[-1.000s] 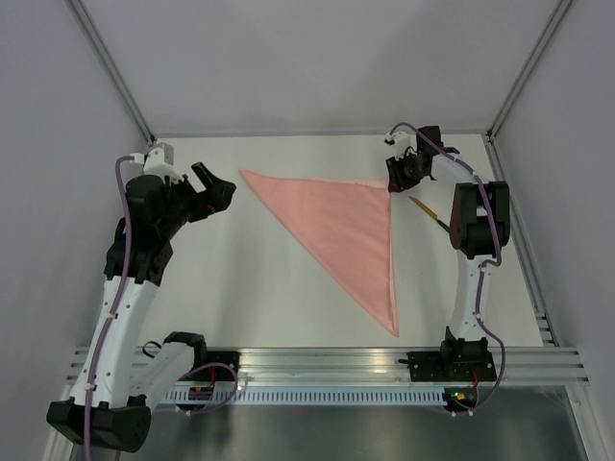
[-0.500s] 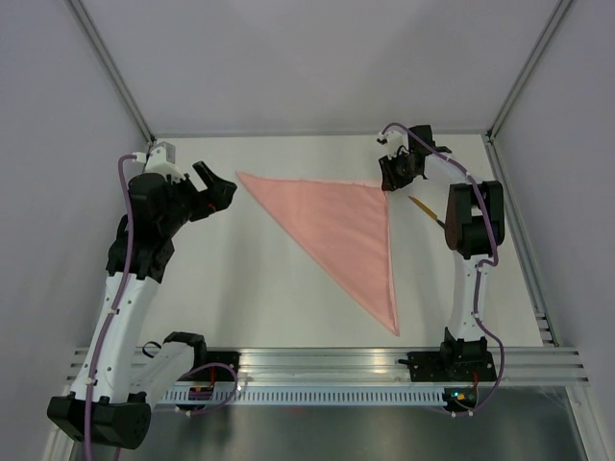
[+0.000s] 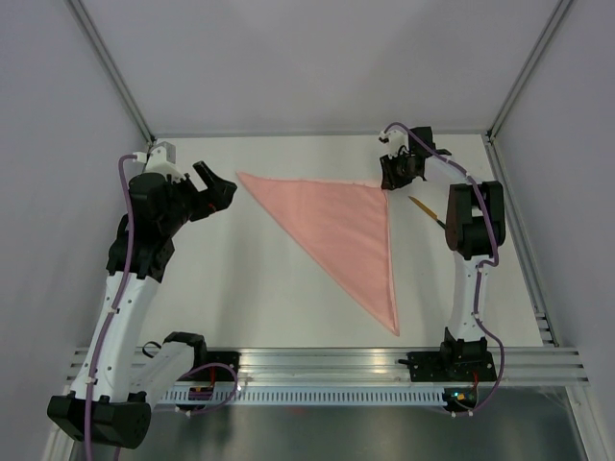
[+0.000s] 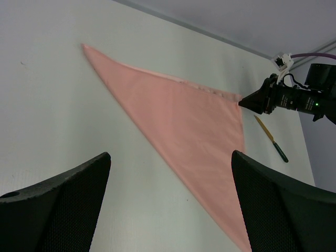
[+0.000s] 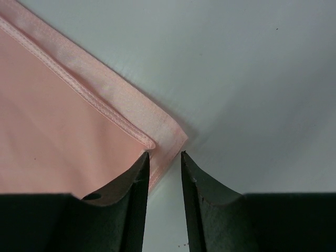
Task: Fold the napkin, place the utensils inside, and roll it up
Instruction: Fold the napkin
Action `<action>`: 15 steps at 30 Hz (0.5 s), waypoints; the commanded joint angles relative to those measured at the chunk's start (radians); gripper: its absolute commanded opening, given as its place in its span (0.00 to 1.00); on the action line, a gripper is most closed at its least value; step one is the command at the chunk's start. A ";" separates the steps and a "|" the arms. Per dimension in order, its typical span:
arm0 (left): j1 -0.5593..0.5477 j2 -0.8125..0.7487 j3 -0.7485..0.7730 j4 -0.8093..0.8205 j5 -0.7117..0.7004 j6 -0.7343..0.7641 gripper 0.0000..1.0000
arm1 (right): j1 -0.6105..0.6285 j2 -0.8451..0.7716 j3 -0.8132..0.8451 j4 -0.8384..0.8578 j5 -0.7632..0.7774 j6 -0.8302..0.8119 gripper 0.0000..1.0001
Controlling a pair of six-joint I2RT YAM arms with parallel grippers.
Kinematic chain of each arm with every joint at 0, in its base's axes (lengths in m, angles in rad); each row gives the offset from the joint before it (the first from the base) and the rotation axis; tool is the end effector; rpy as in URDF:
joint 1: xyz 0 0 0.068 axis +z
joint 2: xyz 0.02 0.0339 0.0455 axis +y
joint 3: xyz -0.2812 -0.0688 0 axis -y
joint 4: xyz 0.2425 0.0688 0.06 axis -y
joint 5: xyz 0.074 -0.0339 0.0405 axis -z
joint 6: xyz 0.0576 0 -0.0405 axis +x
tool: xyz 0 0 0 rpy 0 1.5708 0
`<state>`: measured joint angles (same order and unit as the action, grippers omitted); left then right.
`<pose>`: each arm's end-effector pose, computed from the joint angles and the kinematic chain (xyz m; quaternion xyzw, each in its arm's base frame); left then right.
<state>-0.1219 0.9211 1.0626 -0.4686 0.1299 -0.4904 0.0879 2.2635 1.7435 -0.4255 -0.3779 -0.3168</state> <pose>0.2032 -0.0324 0.3889 -0.1114 0.8043 -0.2255 0.5384 0.5106 0.0663 0.1581 -0.2444 0.9039 0.1431 0.3205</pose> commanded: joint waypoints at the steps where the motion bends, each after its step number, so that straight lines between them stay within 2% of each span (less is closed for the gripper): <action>1: 0.002 0.001 0.010 0.028 -0.009 -0.039 1.00 | 0.004 -0.068 -0.006 0.041 0.007 0.045 0.35; 9: 0.004 -0.001 0.010 0.028 -0.001 -0.039 1.00 | 0.004 -0.122 -0.073 0.106 0.010 0.065 0.35; 15: 0.004 0.002 0.010 0.030 0.004 -0.042 1.00 | 0.006 -0.105 -0.041 0.065 -0.007 0.068 0.36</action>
<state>-0.1219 0.9222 1.0626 -0.4686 0.1303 -0.4904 0.0883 2.2036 1.6821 -0.3733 -0.3763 -0.2703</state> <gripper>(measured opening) 0.993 0.351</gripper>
